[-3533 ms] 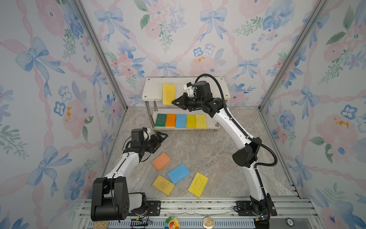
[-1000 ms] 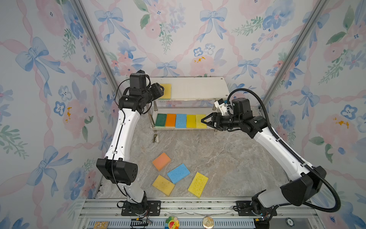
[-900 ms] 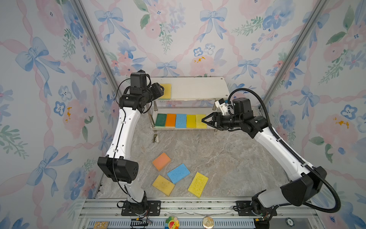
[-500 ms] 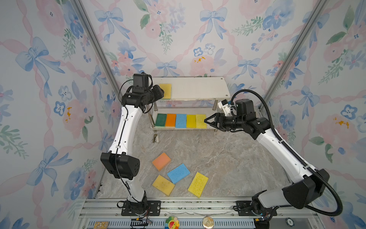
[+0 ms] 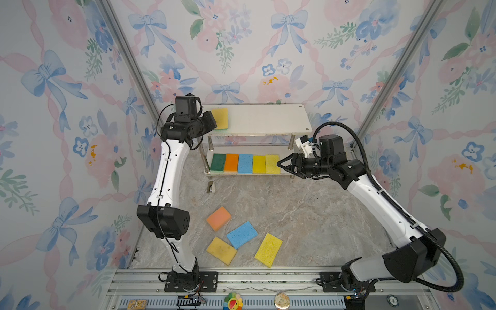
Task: Place and organize the cleaning sponges onto the shelf
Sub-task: 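Grip the scrub sponge with the left gripper and slide it along the top shelf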
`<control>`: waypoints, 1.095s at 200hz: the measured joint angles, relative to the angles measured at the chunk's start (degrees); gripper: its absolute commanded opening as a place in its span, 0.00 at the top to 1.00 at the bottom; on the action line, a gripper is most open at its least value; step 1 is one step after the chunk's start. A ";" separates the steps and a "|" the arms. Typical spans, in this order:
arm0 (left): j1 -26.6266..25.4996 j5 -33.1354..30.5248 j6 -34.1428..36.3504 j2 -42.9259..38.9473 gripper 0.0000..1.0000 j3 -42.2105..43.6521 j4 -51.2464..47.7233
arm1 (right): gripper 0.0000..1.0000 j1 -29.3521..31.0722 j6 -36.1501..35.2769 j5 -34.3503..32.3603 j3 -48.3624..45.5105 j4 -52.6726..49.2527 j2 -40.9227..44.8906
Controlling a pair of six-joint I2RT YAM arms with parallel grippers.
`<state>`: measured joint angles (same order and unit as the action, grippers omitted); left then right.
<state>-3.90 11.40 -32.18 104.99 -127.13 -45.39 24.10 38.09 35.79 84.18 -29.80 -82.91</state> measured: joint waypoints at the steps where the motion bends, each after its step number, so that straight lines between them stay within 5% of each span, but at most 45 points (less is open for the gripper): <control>1: 0.13 0.11 0.09 0.00 0.94 -0.07 0.02 | 0.33 0.00 0.00 0.00 0.04 0.02 -0.04; 60: 5.11 4.07 2.32 -0.02 0.94 -0.42 -0.20 | 0.33 1.57 -0.02 -0.02 2.58 0.00 -3.34; 219: 6.58 3.10 5.25 -0.15 0.86 0.61 -3.08 | 0.33 2.38 -0.87 -0.20 4.72 -0.46 -4.66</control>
<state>2.68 14.50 -26.94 104.84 -126.52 -48.47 26.48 37.21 35.59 88.90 -30.26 -87.57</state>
